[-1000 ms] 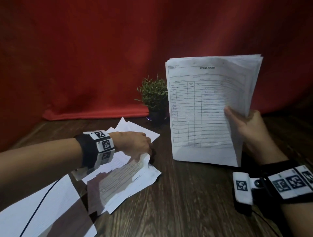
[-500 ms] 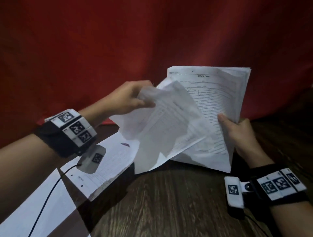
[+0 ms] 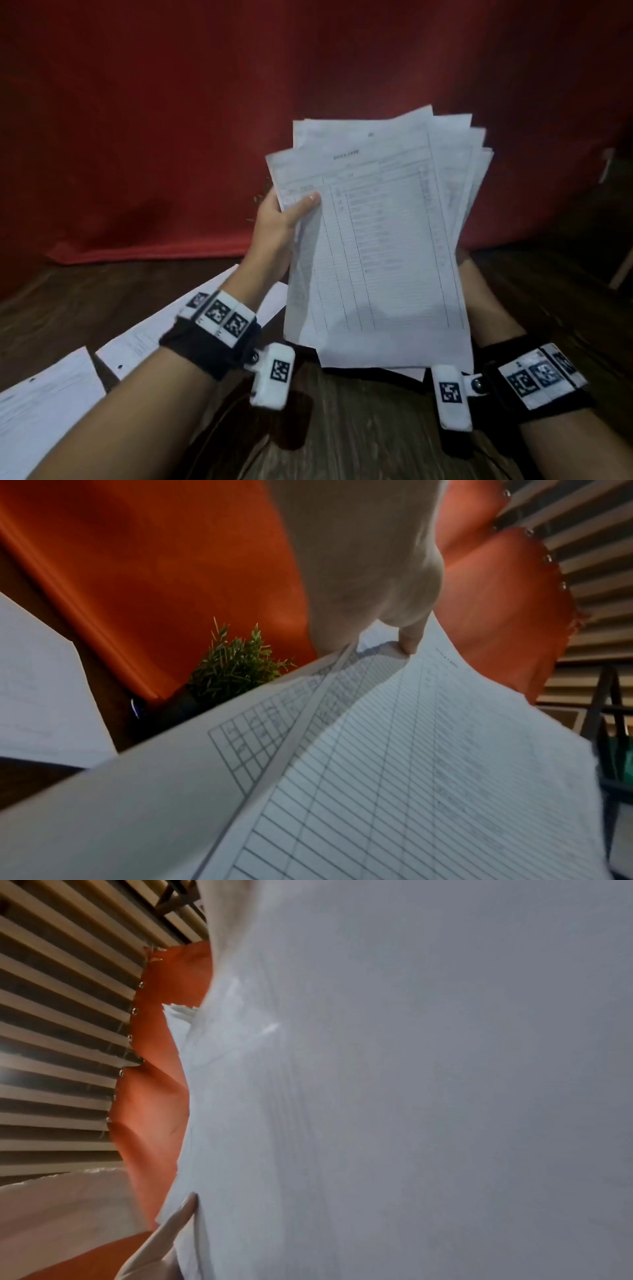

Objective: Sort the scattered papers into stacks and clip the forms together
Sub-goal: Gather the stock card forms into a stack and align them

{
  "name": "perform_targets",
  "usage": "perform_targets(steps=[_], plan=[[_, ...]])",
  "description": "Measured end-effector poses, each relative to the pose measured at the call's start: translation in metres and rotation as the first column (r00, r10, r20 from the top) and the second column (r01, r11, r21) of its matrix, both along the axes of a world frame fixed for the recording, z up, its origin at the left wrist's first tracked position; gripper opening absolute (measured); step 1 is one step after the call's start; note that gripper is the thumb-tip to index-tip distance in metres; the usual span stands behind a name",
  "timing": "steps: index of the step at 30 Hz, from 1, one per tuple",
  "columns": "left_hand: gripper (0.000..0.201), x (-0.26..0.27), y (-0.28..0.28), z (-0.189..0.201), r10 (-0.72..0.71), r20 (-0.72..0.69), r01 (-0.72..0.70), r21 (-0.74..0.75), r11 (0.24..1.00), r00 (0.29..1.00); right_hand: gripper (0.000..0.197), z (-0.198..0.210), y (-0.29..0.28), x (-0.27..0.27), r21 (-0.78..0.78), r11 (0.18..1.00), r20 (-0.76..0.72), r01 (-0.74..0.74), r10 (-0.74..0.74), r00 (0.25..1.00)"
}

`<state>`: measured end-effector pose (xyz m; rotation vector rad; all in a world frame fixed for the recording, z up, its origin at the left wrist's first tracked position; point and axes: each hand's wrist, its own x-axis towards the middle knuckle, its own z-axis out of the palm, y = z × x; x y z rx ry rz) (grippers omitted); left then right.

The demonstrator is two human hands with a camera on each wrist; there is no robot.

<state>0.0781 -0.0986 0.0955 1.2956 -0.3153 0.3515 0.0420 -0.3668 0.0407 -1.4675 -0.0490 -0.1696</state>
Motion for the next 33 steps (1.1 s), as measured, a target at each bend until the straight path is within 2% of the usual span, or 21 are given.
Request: perform_targets(steps=[2,3,4,5,7,8,10,12,14,16,17,19,21,23,25,26,28,29,31,33], plan=[[0.035,-0.001,-0.008,-0.013,0.018,-0.020,-0.017,0.034,0.999,1.000,0.054,-0.005,0.001,0.011,-0.031,0.995,0.043,-0.098,0.099,0.994],[0.037,-0.001,-0.010,-0.018,0.035,-0.020,-0.034,0.042,0.999,0.999,0.065,-0.006,0.002,0.014,-0.082,0.990,0.027,-0.111,0.113,0.993],[0.038,-0.001,-0.011,-0.021,0.063,-0.011,-0.062,0.043,0.997,0.998,0.067,-0.004,0.004,0.015,-0.106,0.988,0.000,-0.115,0.116,0.993],[0.037,-0.001,-0.011,-0.023,0.102,0.003,-0.102,0.032,0.994,0.995,0.061,0.001,0.005,0.013,-0.096,0.987,-0.002,-0.126,0.127,0.992],[0.030,-0.001,-0.008,-0.024,0.192,0.043,-0.193,0.012,0.981,0.980,0.035,0.010,0.010,0.009,-0.034,0.990,0.032,-0.139,0.140,0.990],[0.028,-0.003,-0.008,-0.025,0.227,0.062,-0.228,0.011,0.974,0.972,0.032,0.013,0.010,0.006,0.015,0.987,0.051,-0.159,0.158,0.986],[0.029,-0.008,-0.008,-0.026,0.253,0.091,-0.254,0.006,0.967,0.963,0.057,0.017,0.006,0.001,0.144,0.970,0.110,-0.194,0.179,0.978],[0.033,-0.014,-0.009,-0.028,0.230,0.110,-0.234,0.024,0.972,0.967,0.063,0.018,0.007,0.000,0.059,0.984,0.178,-0.171,0.158,0.971],[0.040,-0.019,-0.007,-0.028,0.190,0.132,-0.200,0.066,0.978,0.973,0.045,0.017,0.012,0.002,-0.072,0.997,0.228,-0.032,0.048,0.972],[0.050,-0.021,-0.003,-0.023,0.161,0.174,-0.180,0.102,0.978,0.972,0.014,0.018,0.019,0.003,-0.085,0.994,0.274,0.074,-0.048,0.961],[0.055,-0.022,0.000,-0.020,0.153,0.204,-0.180,0.120,0.976,0.967,0.009,0.017,0.023,0.003,-0.054,0.995,0.284,0.085,-0.066,0.956],[0.060,-0.023,0.004,-0.012,0.162,0.264,-0.208,0.157,0.965,0.951,0.022,0.013,0.030,0.003,0.026,0.996,0.286,0.090,-0.093,0.954],[0.065,-0.024,0.004,-0.001,0.169,0.317,-0.247,0.226,0.942,0.933,0.051,0.007,0.035,0.004,0.103,0.992,0.290,0.069,-0.097,0.952],[0.075,-0.026,0.004,0.015,0.211,0.417,-0.356,0.308,0.883,0.884,0.072,0.006,0.038,0.002,0.123,0.992,0.310,0.034,-0.071,0.948],[0.077,-0.025,0.008,0.030,0.218,0.502,-0.431,0.358,0.828,0.837,0.074,0.007,0.036,0.001,0.142,0.990,0.317,-0.009,-0.037,0.948],[0.070,-0.023,0.012,0.036,0.195,0.519,-0.433,0.387,0.814,0.832,0.072,0.008,0.035,0.000,0.163,0.986,0.310,-0.027,-0.025,0.950],[0.052,-0.020,0.021,0.041,0.156,0.502,-0.403,0.433,0.806,0.851,0.072,0.007,0.031,0.001,0.174,0.984,0.294,-0.044,-0.009,0.956],[0.050,-0.019,0.023,0.039,0.155,0.474,-0.373,0.408,0.833,0.867,0.075,0.005,0.029,0.003,0.163,0.985,0.287,-0.048,0.000,0.958],[0.062,-0.020,0.023,0.027,0.153,0.349,-0.245,0.236,0.940,0.924,0.079,0.000,0.027,0.007,0.152,0.986,0.277,-0.069,0.024,0.961],[0.081,-0.019,0.023,0.004,0.020,0.141,-0.031,0.072,0.997,0.990,0.087,-0.007,0.027,0.009,0.151,0.982,0.255,-0.112,0.070,0.964]])
